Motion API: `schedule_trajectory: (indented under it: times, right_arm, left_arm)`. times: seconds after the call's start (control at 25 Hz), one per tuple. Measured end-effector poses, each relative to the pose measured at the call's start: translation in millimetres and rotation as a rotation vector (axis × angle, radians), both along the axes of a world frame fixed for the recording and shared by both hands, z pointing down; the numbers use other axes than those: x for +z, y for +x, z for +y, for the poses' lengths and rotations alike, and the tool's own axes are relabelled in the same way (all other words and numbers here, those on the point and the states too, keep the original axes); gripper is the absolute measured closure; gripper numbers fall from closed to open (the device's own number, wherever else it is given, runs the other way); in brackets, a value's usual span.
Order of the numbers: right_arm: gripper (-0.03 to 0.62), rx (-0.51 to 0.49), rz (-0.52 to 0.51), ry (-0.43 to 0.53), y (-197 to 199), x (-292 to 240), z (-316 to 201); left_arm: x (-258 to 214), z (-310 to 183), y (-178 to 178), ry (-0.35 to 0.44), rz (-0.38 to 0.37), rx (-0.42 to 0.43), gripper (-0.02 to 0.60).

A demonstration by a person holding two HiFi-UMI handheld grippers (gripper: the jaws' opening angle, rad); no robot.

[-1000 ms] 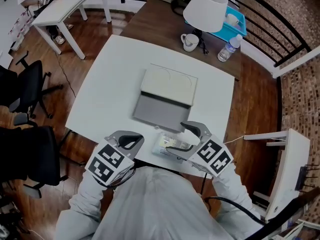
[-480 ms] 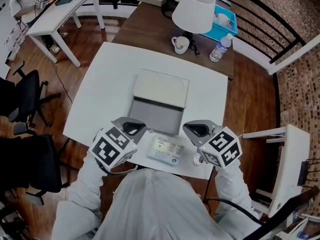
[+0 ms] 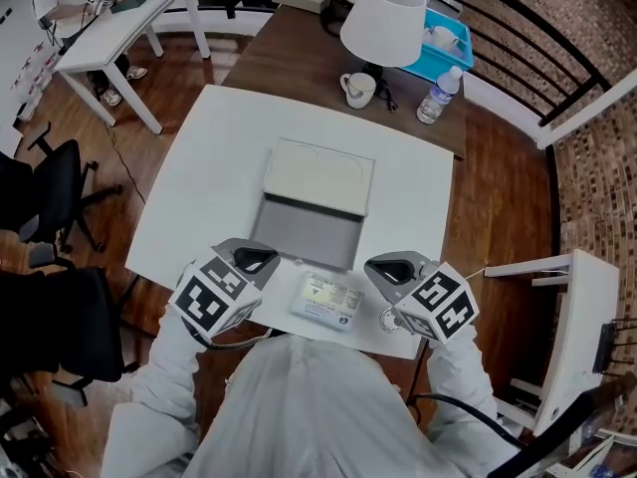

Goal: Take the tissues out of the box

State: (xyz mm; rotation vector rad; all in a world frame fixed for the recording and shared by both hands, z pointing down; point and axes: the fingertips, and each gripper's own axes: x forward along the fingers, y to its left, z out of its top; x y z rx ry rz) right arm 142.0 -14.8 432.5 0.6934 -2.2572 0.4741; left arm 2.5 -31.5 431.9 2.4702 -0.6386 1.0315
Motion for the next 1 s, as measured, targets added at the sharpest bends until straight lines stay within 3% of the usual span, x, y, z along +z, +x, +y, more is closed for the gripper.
schedule_trajectory:
  times: [0.52, 1.0]
  right_arm:
    - [0.592, 0.007, 0.018, -0.042, 1, 16, 10]
    - [0.592, 0.008, 0.022, -0.053, -3, 20, 11]
  left_arm:
    - [11, 12, -24, -0.037, -0.009, -0.051, 0.566]
    - [19, 16, -30, -0.050, -0.026, -0.039, 0.566]
